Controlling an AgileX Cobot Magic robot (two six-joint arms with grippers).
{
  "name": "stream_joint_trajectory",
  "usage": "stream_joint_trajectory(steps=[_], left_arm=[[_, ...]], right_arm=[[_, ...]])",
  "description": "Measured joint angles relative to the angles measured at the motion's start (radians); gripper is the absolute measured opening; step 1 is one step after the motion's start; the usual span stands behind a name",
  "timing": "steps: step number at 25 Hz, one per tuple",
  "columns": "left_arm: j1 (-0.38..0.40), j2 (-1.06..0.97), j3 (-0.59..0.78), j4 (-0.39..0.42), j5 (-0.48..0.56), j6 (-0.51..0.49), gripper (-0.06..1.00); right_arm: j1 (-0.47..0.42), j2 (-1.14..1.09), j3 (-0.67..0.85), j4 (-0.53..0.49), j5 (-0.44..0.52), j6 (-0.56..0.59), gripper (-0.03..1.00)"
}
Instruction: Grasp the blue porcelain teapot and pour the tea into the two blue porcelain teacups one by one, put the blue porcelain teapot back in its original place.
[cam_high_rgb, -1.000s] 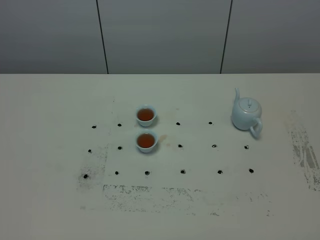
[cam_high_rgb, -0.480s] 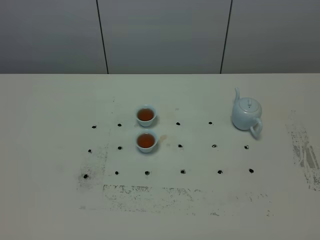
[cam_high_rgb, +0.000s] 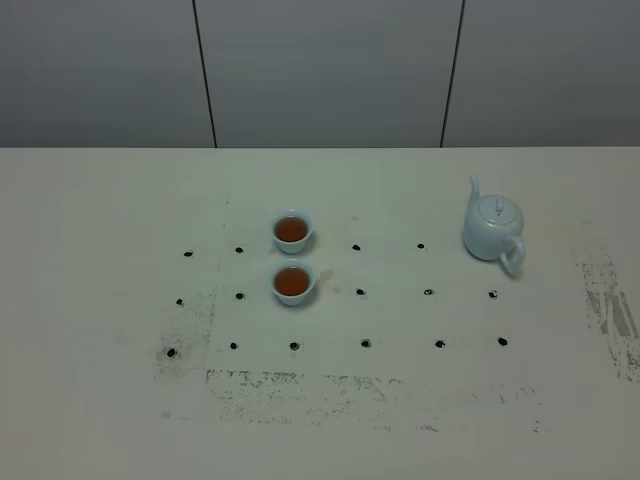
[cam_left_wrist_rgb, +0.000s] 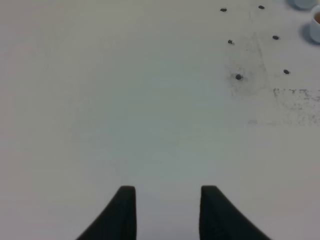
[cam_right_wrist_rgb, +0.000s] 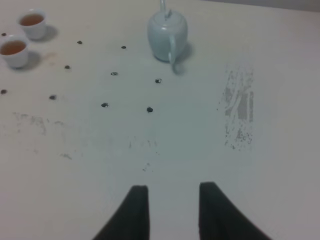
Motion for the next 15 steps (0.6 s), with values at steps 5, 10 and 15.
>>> stream_joint_trajectory(steps=[5, 10, 15], left_arm=[[0.0, 0.0, 0.0, 0.0, 0.0, 0.0, 0.29], [0.0, 0.0, 0.0, 0.0, 0.0, 0.0, 0.29], [0.0, 0.0, 0.0, 0.0, 0.0, -0.001, 0.29]], right_arm=[[0.0, 0.0, 0.0, 0.0, 0.0, 0.0, 0.22], [0.0, 0.0, 0.0, 0.0, 0.0, 0.0, 0.22], [0.0, 0.0, 0.0, 0.0, 0.0, 0.0, 0.22]])
